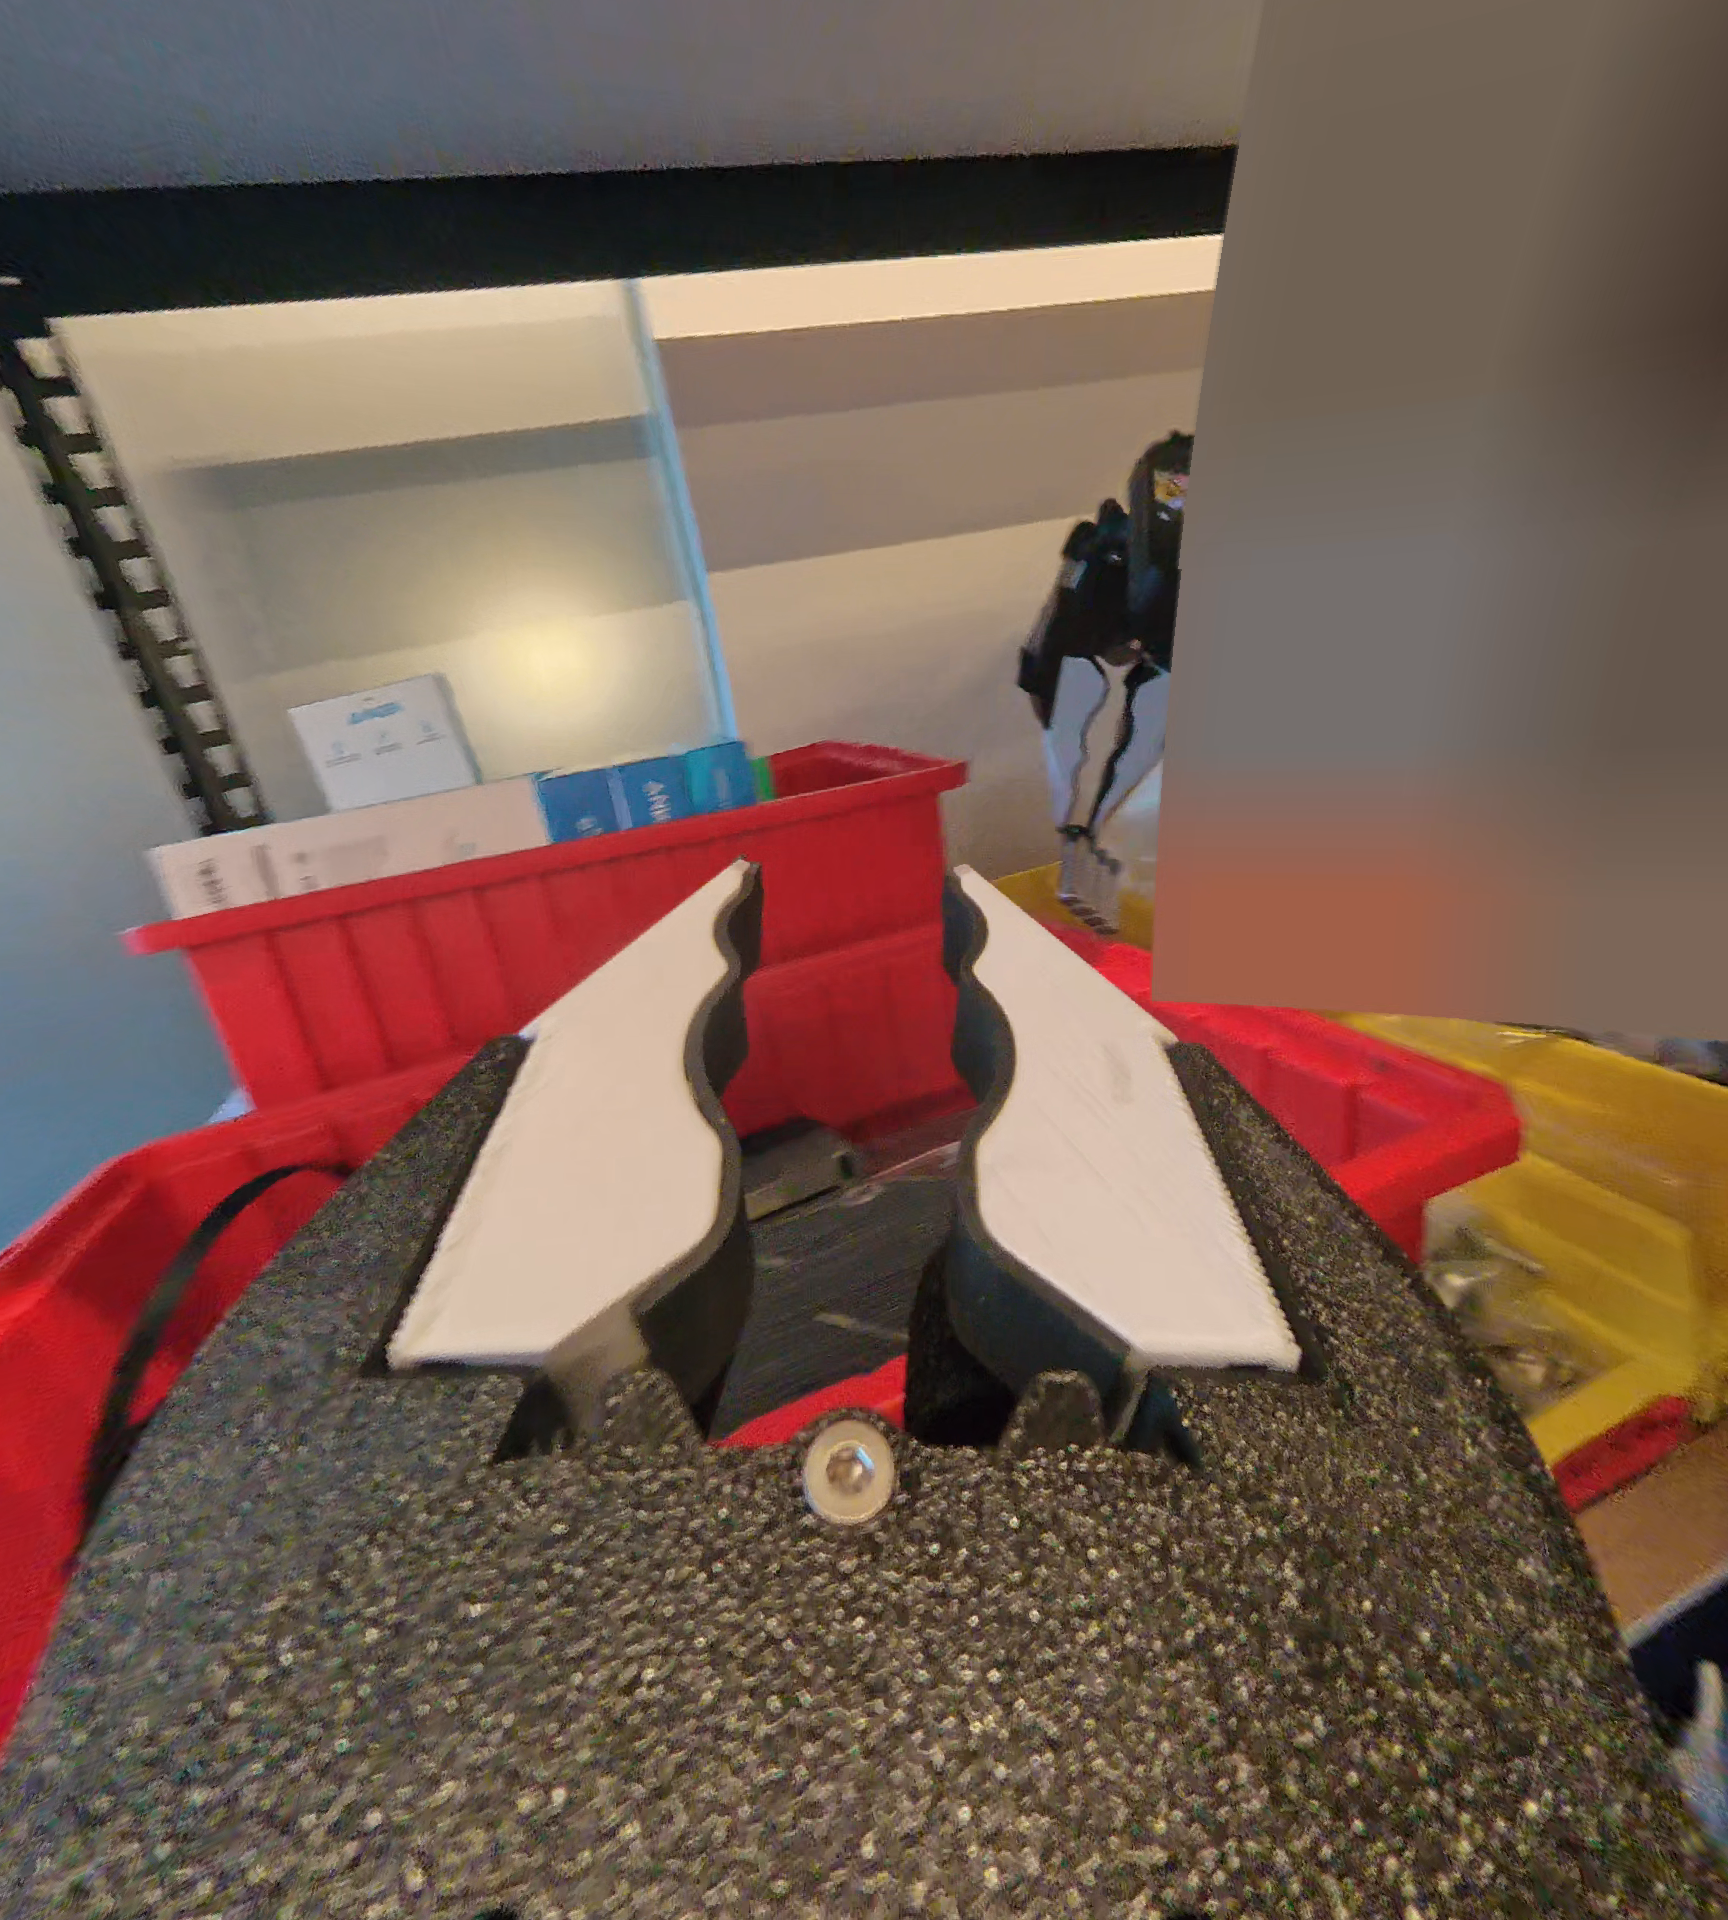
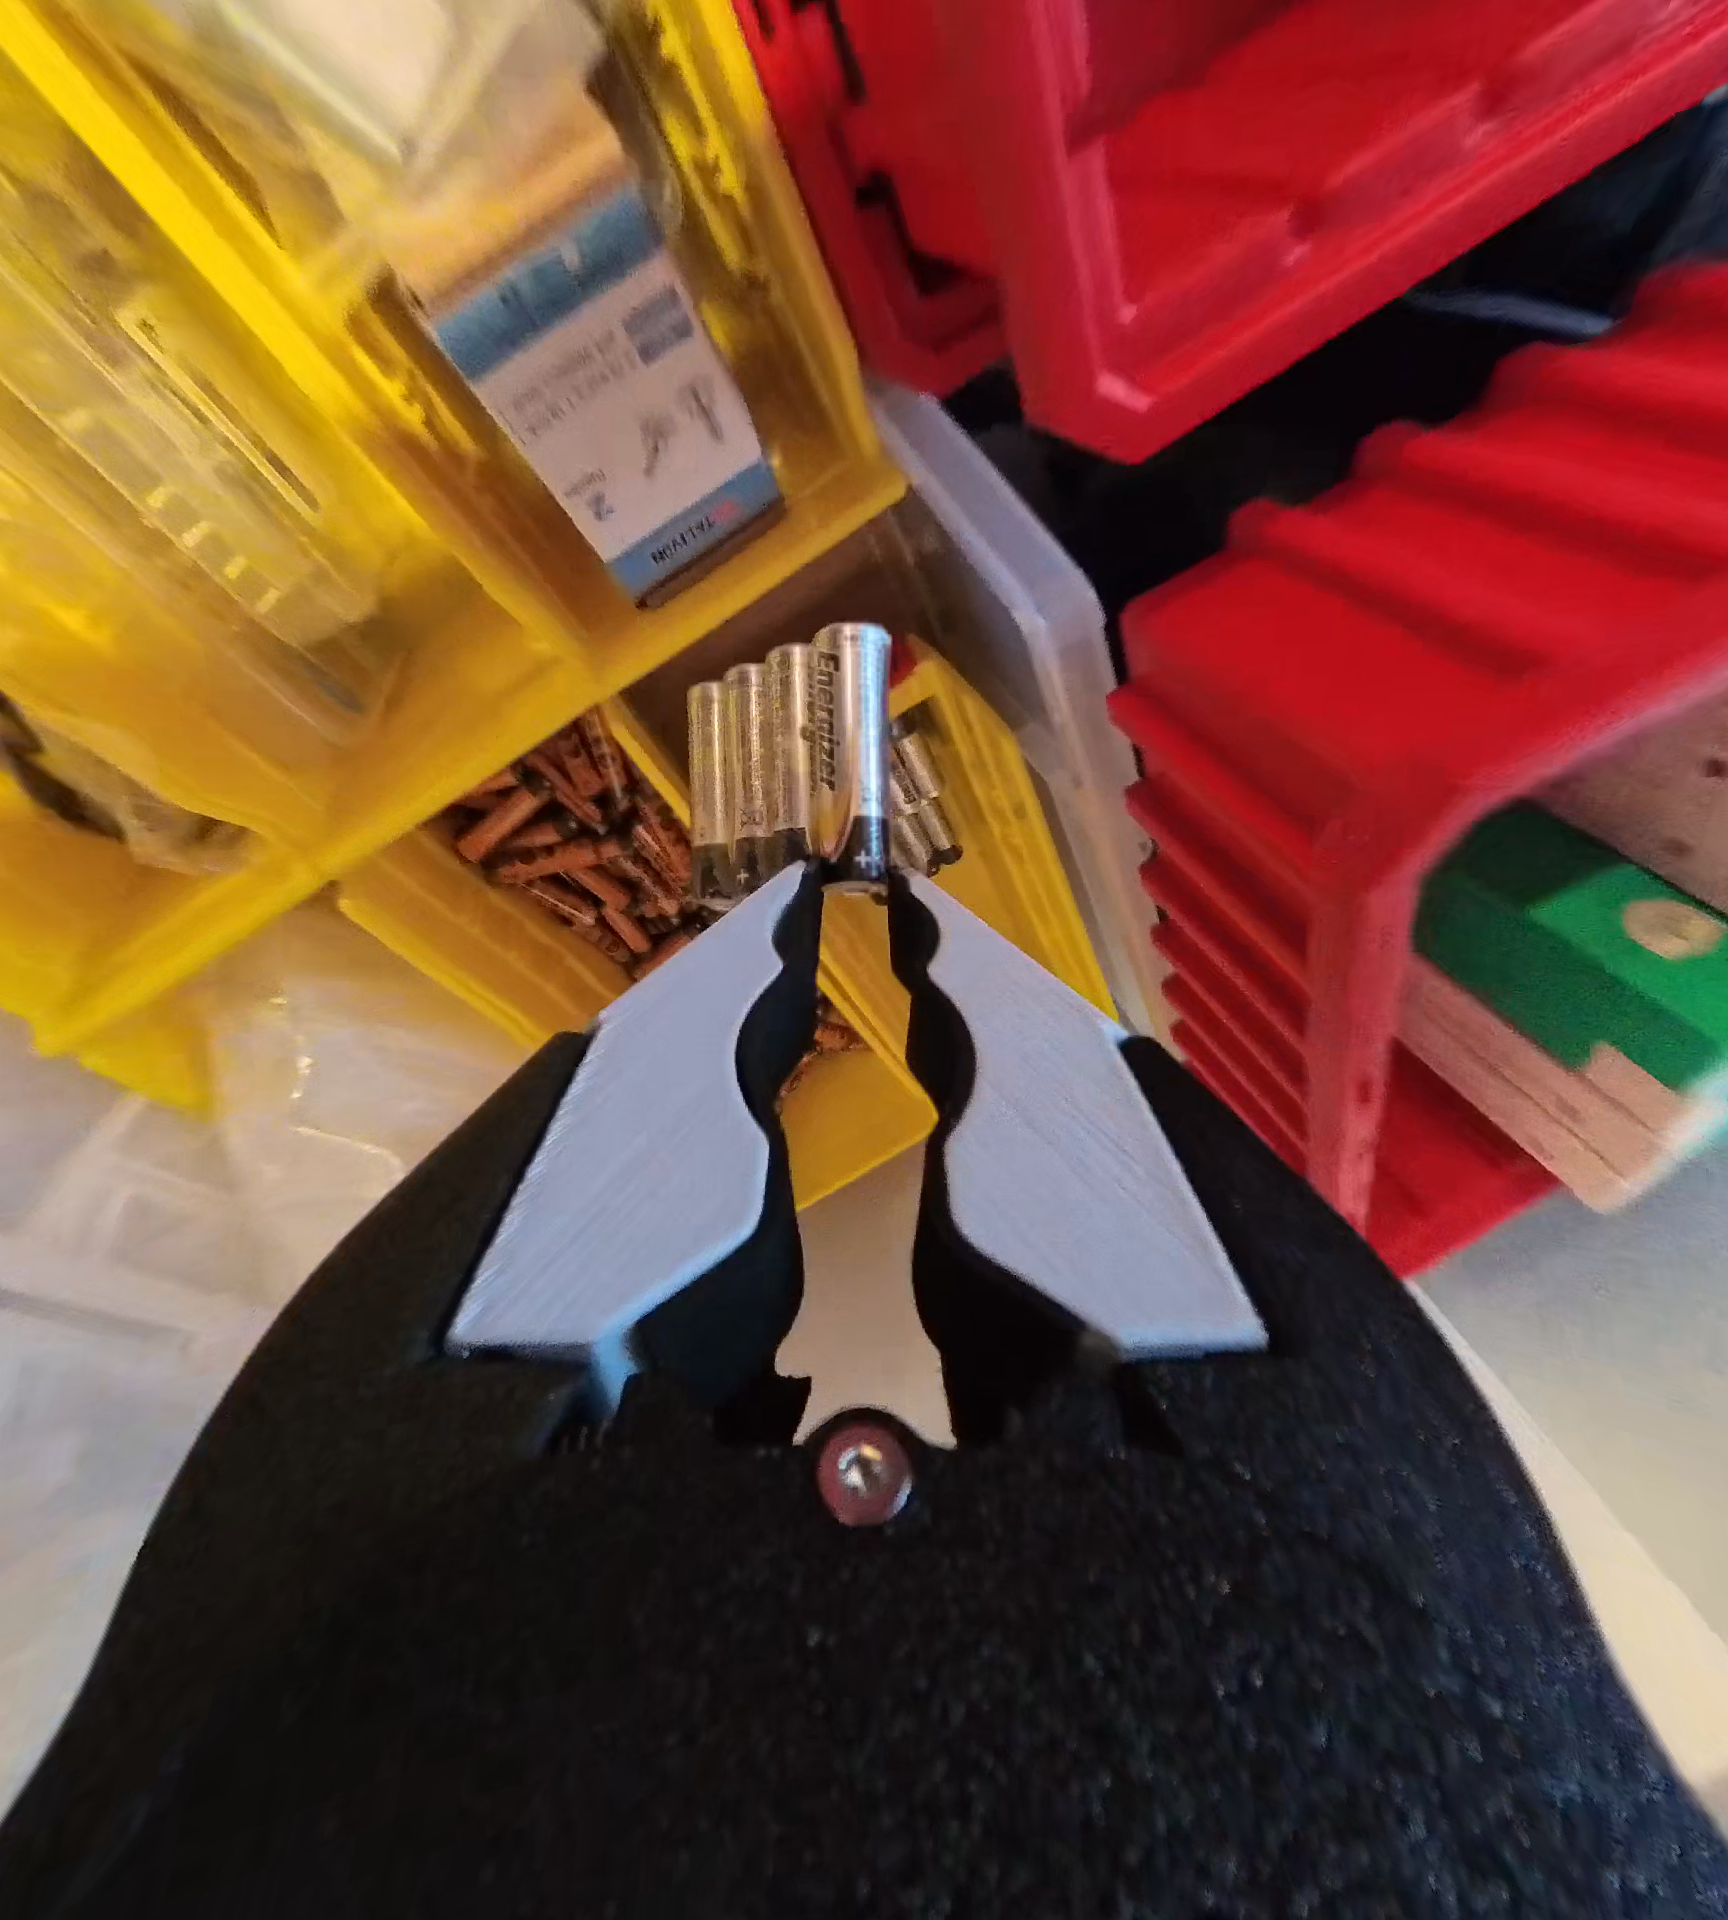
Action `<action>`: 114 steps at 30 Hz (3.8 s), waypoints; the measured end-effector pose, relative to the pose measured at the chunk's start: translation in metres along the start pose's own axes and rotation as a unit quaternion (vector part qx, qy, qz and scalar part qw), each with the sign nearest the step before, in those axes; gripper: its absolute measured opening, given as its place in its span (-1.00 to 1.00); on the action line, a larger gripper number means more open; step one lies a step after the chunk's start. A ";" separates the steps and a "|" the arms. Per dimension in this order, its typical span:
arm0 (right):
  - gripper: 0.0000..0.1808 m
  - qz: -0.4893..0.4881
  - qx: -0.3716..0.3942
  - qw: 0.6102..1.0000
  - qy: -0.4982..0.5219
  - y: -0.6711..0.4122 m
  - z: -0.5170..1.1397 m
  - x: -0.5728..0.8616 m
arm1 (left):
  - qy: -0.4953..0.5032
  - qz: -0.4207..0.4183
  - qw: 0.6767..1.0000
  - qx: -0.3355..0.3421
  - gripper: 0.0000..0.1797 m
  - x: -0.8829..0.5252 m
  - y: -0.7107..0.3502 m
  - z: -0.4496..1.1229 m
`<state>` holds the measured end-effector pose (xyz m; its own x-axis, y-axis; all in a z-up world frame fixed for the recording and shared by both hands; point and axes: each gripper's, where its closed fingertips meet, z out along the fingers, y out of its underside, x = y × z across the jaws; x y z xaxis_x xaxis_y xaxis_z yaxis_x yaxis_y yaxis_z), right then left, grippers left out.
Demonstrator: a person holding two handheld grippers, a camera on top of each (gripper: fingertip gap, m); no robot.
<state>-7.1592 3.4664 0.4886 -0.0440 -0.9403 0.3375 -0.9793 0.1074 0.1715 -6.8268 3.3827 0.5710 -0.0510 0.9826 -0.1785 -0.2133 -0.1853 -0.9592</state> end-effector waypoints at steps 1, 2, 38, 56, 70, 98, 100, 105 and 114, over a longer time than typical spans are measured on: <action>-0.88 0.005 0.001 1.000 0.011 -0.005 -0.014 -0.002 | 0.020 -0.004 1.000 0.002 -0.64 0.010 -0.003 0.005; -0.88 0.010 0.002 1.000 0.021 -0.010 -0.028 -0.004 | 0.042 -0.008 0.999 0.002 -0.63 0.022 -0.006 0.011; -0.15 0.241 0.395 0.875 0.141 -0.476 -0.143 -0.220 | -0.181 -0.011 0.980 -0.077 -0.87 0.250 -0.035 -0.397; -0.19 -0.025 0.695 0.691 -0.200 -1.362 -0.203 -0.438 | -0.804 -0.006 0.591 -0.065 -0.87 0.553 -0.148 -1.182; -0.22 -0.260 0.657 0.598 -0.377 -1.904 -0.339 -0.603 | -0.962 -0.001 0.270 -0.043 -0.87 0.701 -0.234 -1.629; -0.25 -0.001 0.599 0.781 -0.177 -2.997 -0.365 -0.278 | -0.884 -0.050 0.461 -0.064 -0.87 0.199 -0.338 -2.669; -0.25 -0.018 0.596 0.786 -0.164 -3.068 -0.382 -0.250 | -0.894 -0.062 0.440 -0.060 -0.87 0.178 -0.348 -2.732; -0.25 -0.045 0.596 0.788 -0.149 -3.241 -0.416 -0.201 | -0.906 -0.079 0.409 -0.071 -0.87 0.146 -0.362 -2.890; -0.22 0.005 0.595 0.795 -0.122 -3.565 -0.419 -0.135 | -0.887 -0.102 0.447 -0.063 -0.88 0.052 -0.368 -3.247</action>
<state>-3.5797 3.3460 0.2190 0.0512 -0.9915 0.1195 -0.4666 -0.1295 -0.8749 -3.5827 3.5369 0.2030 -0.7595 -0.5950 0.2630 -0.3395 0.0176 -0.9405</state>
